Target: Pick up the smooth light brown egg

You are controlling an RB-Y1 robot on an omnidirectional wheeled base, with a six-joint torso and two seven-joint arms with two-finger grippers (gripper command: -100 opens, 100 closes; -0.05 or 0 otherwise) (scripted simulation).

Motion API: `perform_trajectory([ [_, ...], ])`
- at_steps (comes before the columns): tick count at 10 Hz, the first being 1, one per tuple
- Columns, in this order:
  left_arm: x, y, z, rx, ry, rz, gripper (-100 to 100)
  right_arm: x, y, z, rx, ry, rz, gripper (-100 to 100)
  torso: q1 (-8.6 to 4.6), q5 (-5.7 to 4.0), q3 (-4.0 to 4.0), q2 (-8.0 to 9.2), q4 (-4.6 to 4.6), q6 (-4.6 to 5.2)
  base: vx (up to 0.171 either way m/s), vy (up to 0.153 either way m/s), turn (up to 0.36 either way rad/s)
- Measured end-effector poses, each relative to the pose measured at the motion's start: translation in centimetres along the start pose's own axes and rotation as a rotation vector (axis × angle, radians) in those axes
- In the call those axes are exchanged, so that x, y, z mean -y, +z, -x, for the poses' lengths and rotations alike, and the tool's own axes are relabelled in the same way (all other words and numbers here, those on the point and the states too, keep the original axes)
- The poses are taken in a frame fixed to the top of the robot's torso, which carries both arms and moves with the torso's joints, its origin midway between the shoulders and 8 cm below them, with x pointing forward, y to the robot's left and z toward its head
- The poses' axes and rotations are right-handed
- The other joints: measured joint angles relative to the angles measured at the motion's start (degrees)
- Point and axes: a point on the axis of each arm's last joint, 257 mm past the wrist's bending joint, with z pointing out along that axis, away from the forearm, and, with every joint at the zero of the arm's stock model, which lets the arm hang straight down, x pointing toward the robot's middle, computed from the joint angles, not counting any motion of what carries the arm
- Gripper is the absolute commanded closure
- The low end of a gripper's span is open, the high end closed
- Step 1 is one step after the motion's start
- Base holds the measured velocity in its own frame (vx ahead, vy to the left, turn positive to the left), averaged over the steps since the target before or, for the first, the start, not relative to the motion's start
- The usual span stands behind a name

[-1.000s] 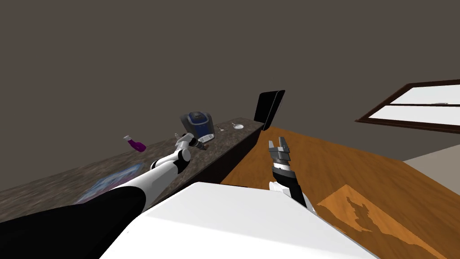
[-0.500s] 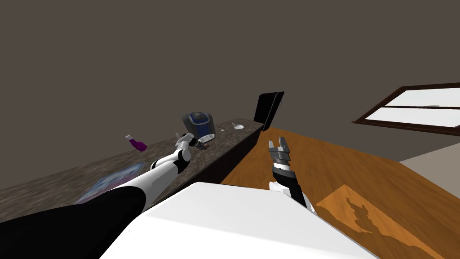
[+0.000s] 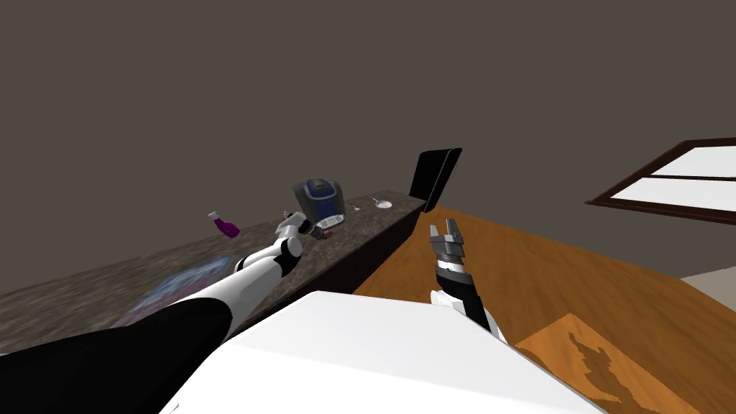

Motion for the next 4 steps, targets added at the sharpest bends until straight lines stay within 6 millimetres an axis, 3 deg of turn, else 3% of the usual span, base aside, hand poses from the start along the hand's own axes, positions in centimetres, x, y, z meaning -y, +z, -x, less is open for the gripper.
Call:
perform_trajectory([
  [2,0.2,-1.0,0.8,-0.001,0.019,0.013,100,0.0,0.0,0.0,0.0,0.0,0.0,0,0.11,0.01,0.06,0.1,0.03,0.03,0.074,-0.098,0.115],
  [3,0.2,-1.5,1.2,-0.001,0.029,0.018,100,0.0,0.0,0.0,0.0,0.0,0.0,0,0.13,0.01,0.06,0.09,0.04,0.07,0.034,-0.039,0.028],
  [4,0.2,-1.6,1.2,0.0,0.032,0.02,0,0.0,0.0,0.0,0.0,0.0,0.0,0,0.29,0.06,0.1,0.19,0.05,0.13,0.005,-0.008,-0.004],
])
